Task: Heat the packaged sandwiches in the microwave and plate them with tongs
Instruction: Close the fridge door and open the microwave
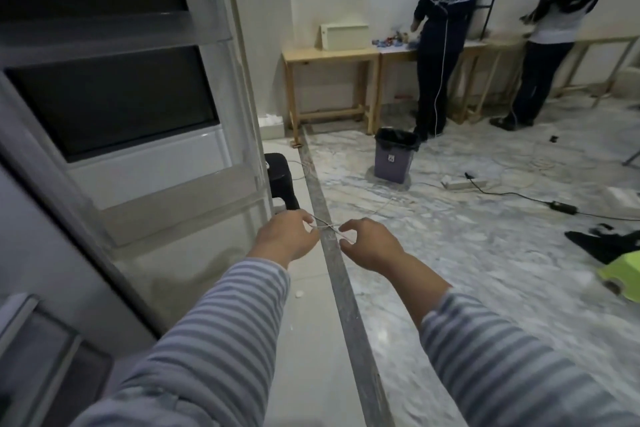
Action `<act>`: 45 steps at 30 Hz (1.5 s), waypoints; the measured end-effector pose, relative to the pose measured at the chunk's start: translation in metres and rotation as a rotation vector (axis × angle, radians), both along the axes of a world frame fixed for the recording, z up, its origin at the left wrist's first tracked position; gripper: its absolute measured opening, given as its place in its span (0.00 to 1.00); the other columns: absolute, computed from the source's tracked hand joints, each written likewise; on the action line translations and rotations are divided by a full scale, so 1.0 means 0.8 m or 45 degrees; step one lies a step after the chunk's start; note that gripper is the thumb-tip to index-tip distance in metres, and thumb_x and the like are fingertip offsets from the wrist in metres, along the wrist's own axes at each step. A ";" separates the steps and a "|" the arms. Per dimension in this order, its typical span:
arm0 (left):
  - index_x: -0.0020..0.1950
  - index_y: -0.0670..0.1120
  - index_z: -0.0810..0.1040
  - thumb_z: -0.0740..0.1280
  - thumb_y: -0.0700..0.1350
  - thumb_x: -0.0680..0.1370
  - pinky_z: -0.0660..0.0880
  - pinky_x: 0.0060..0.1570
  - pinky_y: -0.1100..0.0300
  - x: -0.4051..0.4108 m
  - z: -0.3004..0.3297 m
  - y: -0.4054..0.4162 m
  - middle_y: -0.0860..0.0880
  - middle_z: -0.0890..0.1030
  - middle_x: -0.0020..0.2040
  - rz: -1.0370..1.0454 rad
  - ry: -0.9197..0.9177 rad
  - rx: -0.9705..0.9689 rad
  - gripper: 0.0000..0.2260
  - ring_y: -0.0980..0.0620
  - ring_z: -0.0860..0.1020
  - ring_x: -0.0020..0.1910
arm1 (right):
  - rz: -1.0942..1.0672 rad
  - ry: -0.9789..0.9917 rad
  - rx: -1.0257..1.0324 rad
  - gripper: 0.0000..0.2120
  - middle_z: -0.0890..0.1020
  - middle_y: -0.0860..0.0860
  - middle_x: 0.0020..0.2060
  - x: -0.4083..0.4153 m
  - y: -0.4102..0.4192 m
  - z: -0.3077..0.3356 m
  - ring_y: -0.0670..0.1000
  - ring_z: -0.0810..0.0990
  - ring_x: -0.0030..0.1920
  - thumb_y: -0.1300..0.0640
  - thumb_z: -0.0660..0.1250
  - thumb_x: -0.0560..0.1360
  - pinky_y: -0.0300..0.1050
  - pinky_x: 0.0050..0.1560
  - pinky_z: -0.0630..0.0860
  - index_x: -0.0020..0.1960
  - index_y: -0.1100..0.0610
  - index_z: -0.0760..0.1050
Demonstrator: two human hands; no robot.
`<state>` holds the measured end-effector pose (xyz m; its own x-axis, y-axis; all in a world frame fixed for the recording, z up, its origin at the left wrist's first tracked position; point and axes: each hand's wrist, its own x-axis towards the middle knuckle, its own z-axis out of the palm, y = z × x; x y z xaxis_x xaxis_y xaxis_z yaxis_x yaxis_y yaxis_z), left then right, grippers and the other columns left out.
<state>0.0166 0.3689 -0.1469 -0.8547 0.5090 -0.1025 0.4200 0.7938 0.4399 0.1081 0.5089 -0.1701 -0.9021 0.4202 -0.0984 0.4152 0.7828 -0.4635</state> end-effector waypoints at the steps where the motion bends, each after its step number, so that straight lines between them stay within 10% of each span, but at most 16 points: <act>1: 0.61 0.57 0.76 0.63 0.58 0.74 0.74 0.58 0.52 -0.012 0.002 0.017 0.52 0.77 0.62 0.005 0.000 0.001 0.16 0.48 0.75 0.60 | 0.008 0.008 0.000 0.18 0.75 0.53 0.64 -0.012 0.018 0.002 0.56 0.72 0.65 0.49 0.62 0.75 0.52 0.64 0.71 0.65 0.48 0.74; 14: 0.58 0.58 0.76 0.65 0.55 0.74 0.77 0.54 0.51 -0.138 0.013 0.232 0.52 0.80 0.54 0.436 0.075 0.150 0.14 0.48 0.77 0.53 | 0.501 0.013 0.136 0.17 0.76 0.53 0.63 -0.189 0.266 0.047 0.57 0.74 0.63 0.50 0.61 0.76 0.52 0.61 0.73 0.64 0.46 0.75; 26: 0.65 0.49 0.74 0.63 0.47 0.74 0.52 0.74 0.43 -0.267 0.111 0.238 0.46 0.65 0.74 0.714 1.099 -0.263 0.19 0.47 0.53 0.77 | 1.035 0.383 0.126 0.17 0.76 0.50 0.64 -0.390 0.306 0.127 0.52 0.74 0.63 0.54 0.62 0.78 0.39 0.56 0.69 0.67 0.50 0.72; 45: 0.78 0.40 0.44 0.71 0.61 0.68 0.45 0.75 0.45 -0.374 0.218 0.210 0.41 0.43 0.78 1.537 1.432 -0.790 0.52 0.44 0.42 0.77 | 1.653 1.405 0.420 0.36 0.39 0.56 0.77 -0.645 0.168 0.299 0.57 0.35 0.76 0.39 0.57 0.77 0.64 0.72 0.43 0.78 0.45 0.43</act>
